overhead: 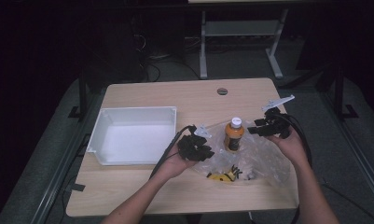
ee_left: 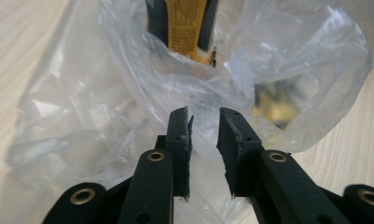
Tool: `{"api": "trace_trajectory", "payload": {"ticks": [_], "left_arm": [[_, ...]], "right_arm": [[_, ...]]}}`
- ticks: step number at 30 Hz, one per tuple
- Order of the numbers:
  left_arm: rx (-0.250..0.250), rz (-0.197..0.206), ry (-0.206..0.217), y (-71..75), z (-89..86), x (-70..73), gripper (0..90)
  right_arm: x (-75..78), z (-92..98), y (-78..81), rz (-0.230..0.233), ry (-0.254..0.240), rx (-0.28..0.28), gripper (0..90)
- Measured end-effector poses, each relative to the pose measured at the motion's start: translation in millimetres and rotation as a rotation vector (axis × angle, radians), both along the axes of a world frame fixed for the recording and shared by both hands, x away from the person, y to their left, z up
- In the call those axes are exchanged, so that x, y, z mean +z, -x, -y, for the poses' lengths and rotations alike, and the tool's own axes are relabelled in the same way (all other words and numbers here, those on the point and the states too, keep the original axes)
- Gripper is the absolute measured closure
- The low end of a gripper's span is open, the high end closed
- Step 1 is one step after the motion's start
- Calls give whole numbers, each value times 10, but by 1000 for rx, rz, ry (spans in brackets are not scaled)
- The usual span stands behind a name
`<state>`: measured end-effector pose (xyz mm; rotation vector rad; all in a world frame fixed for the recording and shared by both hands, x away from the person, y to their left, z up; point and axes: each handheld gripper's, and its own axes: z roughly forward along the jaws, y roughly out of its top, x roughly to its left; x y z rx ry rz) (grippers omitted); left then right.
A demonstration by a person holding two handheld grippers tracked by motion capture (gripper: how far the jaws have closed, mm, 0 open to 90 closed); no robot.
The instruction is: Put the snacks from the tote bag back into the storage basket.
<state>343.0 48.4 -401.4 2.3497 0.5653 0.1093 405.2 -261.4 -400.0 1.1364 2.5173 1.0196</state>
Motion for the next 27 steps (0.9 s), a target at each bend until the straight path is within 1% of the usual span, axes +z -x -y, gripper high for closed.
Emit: {"api": "trace_trajectory", "payload": {"ticks": [1, 2, 3, 4, 5, 6, 8, 9, 10, 11, 13, 14, 15, 17, 18, 19, 20, 21, 22, 23, 24, 25, 26, 27], "left_arm": [[-6, 11, 1, -13, -7, 19, 725], [-2, 5, 10, -18, -11, 42, 721], [-12, 7, 5, -32, -18, 59, 712], [-6, 3, 15, -34, -16, 72, 706], [-10, 5, 14, -45, -20, 89, 700], [-16, 6, 18, -56, -22, 103, 693], [-17, 6, 35, -66, -21, 130, 685], [-29, 8, 31, -79, -27, 142, 678], [-28, 7, 41, -85, -22, 150, 673], [-37, 8, 32, -90, -21, 164, 667], [-50, 18, 28, -102, -8, 189, 656], [-50, 14, 30, -101, 0, 196, 651], [-60, 28, 25, -113, -1, 211, 647], [-61, 18, 34, -124, 9, 236, 633], [-62, 26, 38, -133, 15, 246, 629], [-72, 27, 30, -146, 14, 263, 619], [-71, 23, 37, -151, 21, 275, 612], [-73, 29, 38, -160, 28, 288, 606], [-80, 29, 37, -172, 35, 305, 599], [-82, 26, 35, -178, 42, 314, 591], [-91, 30, 24, -194, 48, 327, 580], [-89, 28, 30, -195, 59, 330, 572], [-109, 30, 15, -205, 66, 342, 569], [-105, 32, 20, -200, 85, 337, 564]], "right_arm": [[8, 25, 35, 1, -5, -2, 463], [17, 45, 66, 6, -13, -5, 458], [28, 70, 105, 10, -25, -10, 452], [34, 83, 127, 7, -34, -13, 449], [36, 99, 155, 7, -44, -12, 443], [38, 116, 185, 12, -45, -13, 438], [42, 137, 250, 3, -51, -18, 431], [40, 153, 288, 11, -58, -15, 425], [43, 163, 312, 10, -60, -20, 420], [44, 179, 343, 14, -69, -20, 415], [54, 208, 407, 21, -86, -22, 408], [59, 227, 445, 35, -93, -15, 405], [66, 232, 471, 36, -100, -20, 402], [80, 259, 539, 50, -116, -18, 394], [85, 269, 560, 57, -114, -17, 393], [91, 280, 591, 61, -119, -16, 391], [95, 293, 619, 66, -119, -15, 387], [102, 300, 650, 62, -124, -21, 378], [104, 314, 676, 71, -129, -21, 370], [112, 326, 712, 74, -148, -25, 373], [112, 334, 727, 83, -152, -21, 371], [117, 336, 752, 80, -155, -24, 366], [119, 340, 767, 84, -152, -22, 363], [122, 341, 794, 88, -154, -19, 363]]}}
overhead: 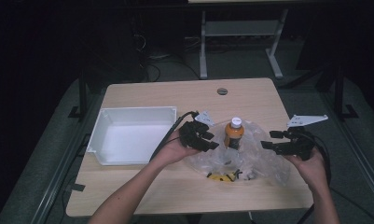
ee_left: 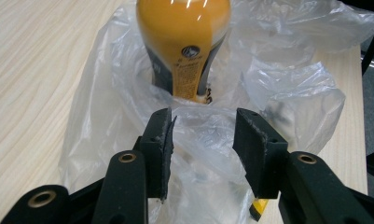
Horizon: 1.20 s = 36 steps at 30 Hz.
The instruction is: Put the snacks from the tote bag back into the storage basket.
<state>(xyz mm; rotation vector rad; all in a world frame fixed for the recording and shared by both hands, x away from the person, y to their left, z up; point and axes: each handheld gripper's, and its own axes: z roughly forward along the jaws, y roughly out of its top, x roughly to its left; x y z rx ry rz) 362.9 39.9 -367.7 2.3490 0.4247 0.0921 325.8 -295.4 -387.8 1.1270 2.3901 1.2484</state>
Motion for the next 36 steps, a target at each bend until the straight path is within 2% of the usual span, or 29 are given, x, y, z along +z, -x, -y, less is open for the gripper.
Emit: {"api": "trace_trajectory", "payload": {"ticks": [3, 5, 6, 10, 13, 17, 24, 27, 32, 36], "left_arm": [[-11, -9, 4, 13, 46, -21, 543], [-18, -28, 6, 29, 81, -41, 516], [-29, -21, 3, 33, 97, -46, 499], [-46, -62, 48, 71, 155, -33, 457], [-66, -57, 57, 117, 226, -2, 451], [-75, -61, 47, 143, 318, -26, 439], [-49, -69, 27, 148, 439, -117, 403], [-34, -83, 50, 155, 471, -163, 418], [-31, -105, 25, 168, 529, -281, 436], [-19, -106, 8, 192, 551, -404, 399]], "right_arm": [[-4, -2, 62, 8, -9, 8, 362], [-20, -18, 96, 8, 1, 16, 362], [-31, -22, 108, 8, 7, 21, 361], [-76, -21, 140, -4, 11, 28, 361], [-96, -9, 155, -7, 9, 29, 362], [-115, -3, 157, -2, 13, 34, 362], [-156, -41, 121, -11, 15, 49, 365], [-174, -79, 112, -20, 23, 65, 365], [-203, -148, 103, -32, 25, 92, 366], [-222, -181, 108, -36, 38, 106, 375]]}}
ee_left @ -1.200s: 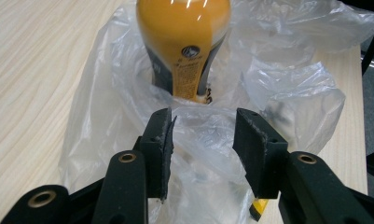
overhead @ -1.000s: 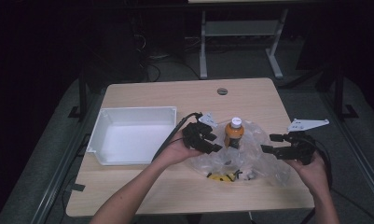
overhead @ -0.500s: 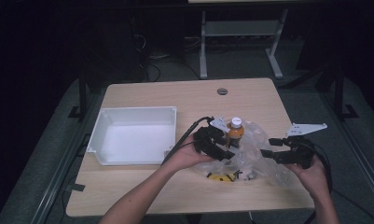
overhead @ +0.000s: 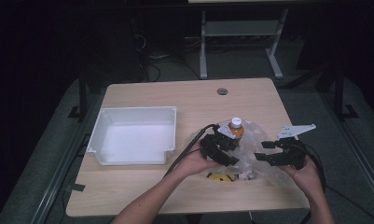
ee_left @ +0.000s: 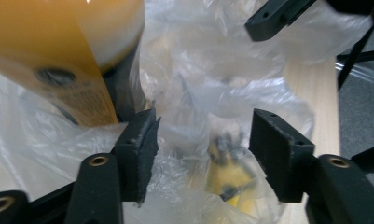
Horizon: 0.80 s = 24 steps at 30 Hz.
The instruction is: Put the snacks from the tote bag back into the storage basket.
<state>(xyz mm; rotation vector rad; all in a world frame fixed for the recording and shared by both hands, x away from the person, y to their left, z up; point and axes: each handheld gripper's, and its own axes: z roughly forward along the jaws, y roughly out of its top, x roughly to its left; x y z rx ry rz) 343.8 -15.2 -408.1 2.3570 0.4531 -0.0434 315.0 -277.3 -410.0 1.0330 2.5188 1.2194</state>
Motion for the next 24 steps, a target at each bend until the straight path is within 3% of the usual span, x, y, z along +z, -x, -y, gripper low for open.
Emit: {"api": "trace_trajectory", "payload": {"ticks": [3, 6, 11, 13, 18, 24], "left_arm": [[0, 1, -23, 27, 3, -84, 424], [-7, 10, -55, 53, 0, -175, 512], [-19, 26, -76, 69, -55, -280, 816], [-28, 52, -88, 73, -91, -283, 851], [-25, 71, -109, 86, -196, -273, 895], [-11, 113, -143, 116, -359, -260, 900]], "right_arm": [[-12, -7, 1, -3, 3, 3, 376], [-10, -15, 8, -11, 3, 0, 380], [-17, -24, -4, -3, 6, 6, 389], [-37, -42, -17, -10, 18, 4, 392], [-112, -87, -40, -44, 48, 14, 432], [-241, -92, -84, -85, 87, 22, 688]]}}
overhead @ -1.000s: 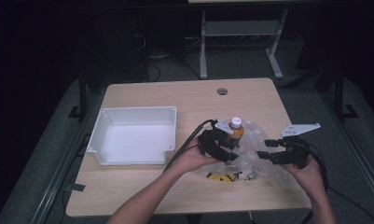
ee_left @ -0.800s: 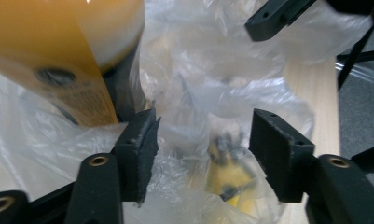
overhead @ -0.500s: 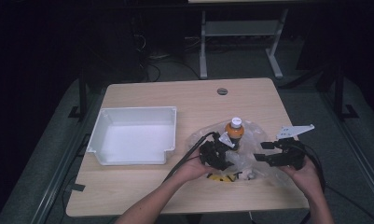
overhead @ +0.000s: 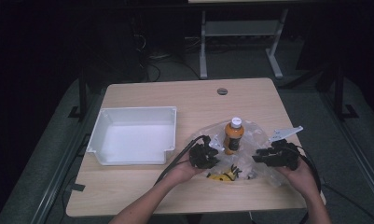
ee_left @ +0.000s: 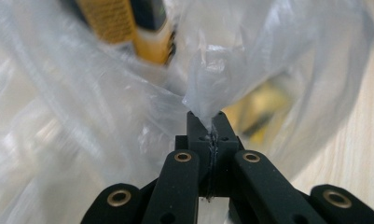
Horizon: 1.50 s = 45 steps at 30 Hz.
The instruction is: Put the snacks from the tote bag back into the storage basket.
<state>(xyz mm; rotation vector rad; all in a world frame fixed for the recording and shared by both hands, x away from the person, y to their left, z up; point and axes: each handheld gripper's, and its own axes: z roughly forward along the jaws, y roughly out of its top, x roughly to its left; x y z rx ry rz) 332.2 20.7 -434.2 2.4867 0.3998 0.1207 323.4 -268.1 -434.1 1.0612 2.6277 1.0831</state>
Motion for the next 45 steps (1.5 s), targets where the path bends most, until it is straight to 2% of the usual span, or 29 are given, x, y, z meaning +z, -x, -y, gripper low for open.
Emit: {"api": "trace_trajectory", "payload": {"ticks": [5, 14, 19, 20, 24, 31, 35, 36, 45], "left_arm": [[17, 24, -27, 6, -119, -14, 900], [45, 34, -63, 25, -181, -50, 900], [58, 37, -72, 16, -160, -68, 900], [61, 39, -76, 4, -167, -74, 900], [85, 32, -77, -24, -175, -87, 900], [123, 39, -118, -51, -165, -117, 900], [158, 34, -123, -86, -188, -131, 900], [185, 18, -113, -100, -210, -139, 900], [200, 30, -117, -109, -208, -145, 900]], "right_arm": [[-54, 20, -19, -15, 16, -1, 810], [-133, 108, -18, -32, 29, 0, 886], [-159, 178, 14, -45, 44, -3, 892], [-152, 231, 59, -46, 45, -13, 894], [-149, 305, 83, -42, 30, -25, 895], [-145, 320, 85, -41, 40, -25, 895], [-160, 325, 64, -42, 41, -34, 895], [-173, 331, 57, -40, 48, -42, 895], [-178, 390, 40, -28, 39, -70, 895]]}}
